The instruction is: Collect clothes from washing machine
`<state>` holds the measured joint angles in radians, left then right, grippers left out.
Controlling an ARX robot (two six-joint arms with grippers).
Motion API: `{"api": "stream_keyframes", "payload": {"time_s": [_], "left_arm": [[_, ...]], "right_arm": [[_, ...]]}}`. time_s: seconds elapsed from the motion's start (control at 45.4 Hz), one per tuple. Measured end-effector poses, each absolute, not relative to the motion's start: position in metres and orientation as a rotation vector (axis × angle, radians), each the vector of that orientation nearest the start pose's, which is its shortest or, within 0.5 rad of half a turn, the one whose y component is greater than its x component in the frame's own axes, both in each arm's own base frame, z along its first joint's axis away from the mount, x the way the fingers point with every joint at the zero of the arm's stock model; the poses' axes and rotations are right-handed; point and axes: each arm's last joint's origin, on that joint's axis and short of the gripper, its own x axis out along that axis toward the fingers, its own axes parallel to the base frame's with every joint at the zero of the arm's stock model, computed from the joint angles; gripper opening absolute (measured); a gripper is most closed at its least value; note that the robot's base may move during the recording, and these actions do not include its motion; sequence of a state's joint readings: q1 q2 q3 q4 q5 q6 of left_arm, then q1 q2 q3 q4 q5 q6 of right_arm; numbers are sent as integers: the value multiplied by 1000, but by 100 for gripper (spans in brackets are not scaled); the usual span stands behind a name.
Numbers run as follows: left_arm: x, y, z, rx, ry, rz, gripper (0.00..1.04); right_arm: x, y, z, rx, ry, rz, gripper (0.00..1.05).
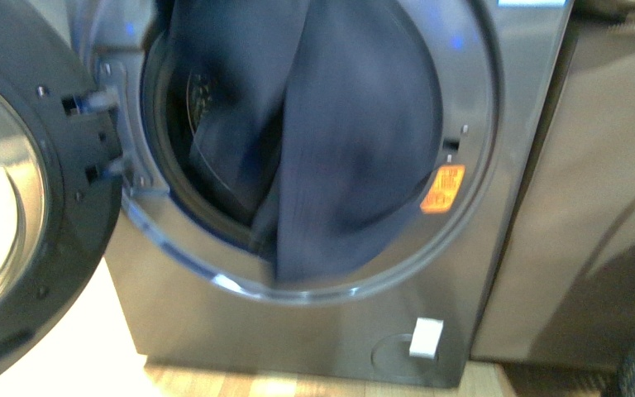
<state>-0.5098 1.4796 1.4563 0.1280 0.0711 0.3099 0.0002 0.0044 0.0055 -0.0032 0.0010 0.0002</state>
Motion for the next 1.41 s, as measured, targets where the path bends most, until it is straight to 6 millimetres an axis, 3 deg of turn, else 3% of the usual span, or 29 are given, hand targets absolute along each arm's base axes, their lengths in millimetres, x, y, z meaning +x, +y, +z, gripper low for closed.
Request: {"api": "stream_keyframes", "payload": {"time_s": [0.132, 0.286, 0.55, 0.771, 1.057, 1.167, 1.277, 1.409], "left_arm": [[271, -189, 486, 260, -286, -614, 13], [249, -203, 529, 238, -348, -660, 13], [223, -219, 578, 223, -394, -713, 13], [217, -216, 594, 212, -417, -710, 13], [218, -216, 594, 212, -416, -700, 13], [218, -217, 594, 215, -416, -700, 13], [218, -217, 594, 215, -416, -701, 13], [218, -217, 593, 215, -415, -701, 13]], "right_arm": [[98, 0, 165, 0, 2, 0, 97], [98, 0, 165, 0, 2, 0, 97], [98, 0, 165, 0, 2, 0, 97], [98, 0, 165, 0, 2, 0, 97], [98, 0, 165, 22, -7, 42, 97], [102, -6, 177, 195, -66, 319, 97], [106, -14, 188, 324, -46, 439, 97], [118, -21, 236, 266, -172, 467, 97]]}}
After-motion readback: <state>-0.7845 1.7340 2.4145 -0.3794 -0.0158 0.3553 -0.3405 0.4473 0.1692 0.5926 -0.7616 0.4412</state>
